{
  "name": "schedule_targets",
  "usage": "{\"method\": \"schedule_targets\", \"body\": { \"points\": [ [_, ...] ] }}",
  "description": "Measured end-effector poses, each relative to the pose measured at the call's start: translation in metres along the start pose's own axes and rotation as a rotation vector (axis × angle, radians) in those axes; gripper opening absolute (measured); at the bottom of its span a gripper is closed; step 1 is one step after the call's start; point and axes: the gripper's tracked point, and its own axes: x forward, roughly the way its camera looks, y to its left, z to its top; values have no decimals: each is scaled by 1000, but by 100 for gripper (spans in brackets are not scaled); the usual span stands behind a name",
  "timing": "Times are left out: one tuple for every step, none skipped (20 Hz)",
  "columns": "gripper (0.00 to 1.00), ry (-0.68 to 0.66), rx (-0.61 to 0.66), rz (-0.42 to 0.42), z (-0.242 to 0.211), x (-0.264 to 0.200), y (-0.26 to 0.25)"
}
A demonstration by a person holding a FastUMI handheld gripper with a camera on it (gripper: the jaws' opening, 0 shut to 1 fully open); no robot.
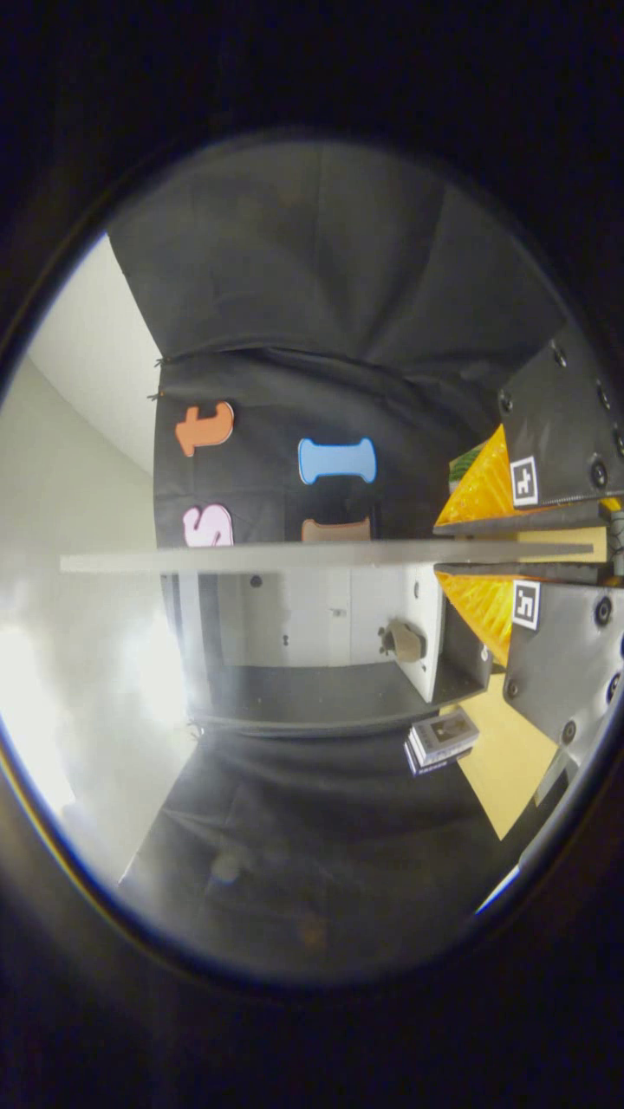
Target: Open the shoe cabinet door, grab the shoes and put them into the shoe cabinet, then close the shoe cabinet door.
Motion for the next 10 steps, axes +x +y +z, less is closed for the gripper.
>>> {"method": "schedule_targets", "body": {
  "points": [
    [18,-3,-2,21,-6,-2,19],
    [18,-8,2,39,-12,-1,34],
    [18,-11,18,60,-19,0,52],
    [18,-6,42,74,-28,3,69],
    [20,10,66,79,-42,6,83],
    [22,45,88,85,-58,13,97],
    [24,87,100,81,-77,18,110],
    [24,133,104,77,-99,26,122],
    [23,178,105,72,-122,32,134],
    [22,222,104,61,-144,40,145]
  ]
}}
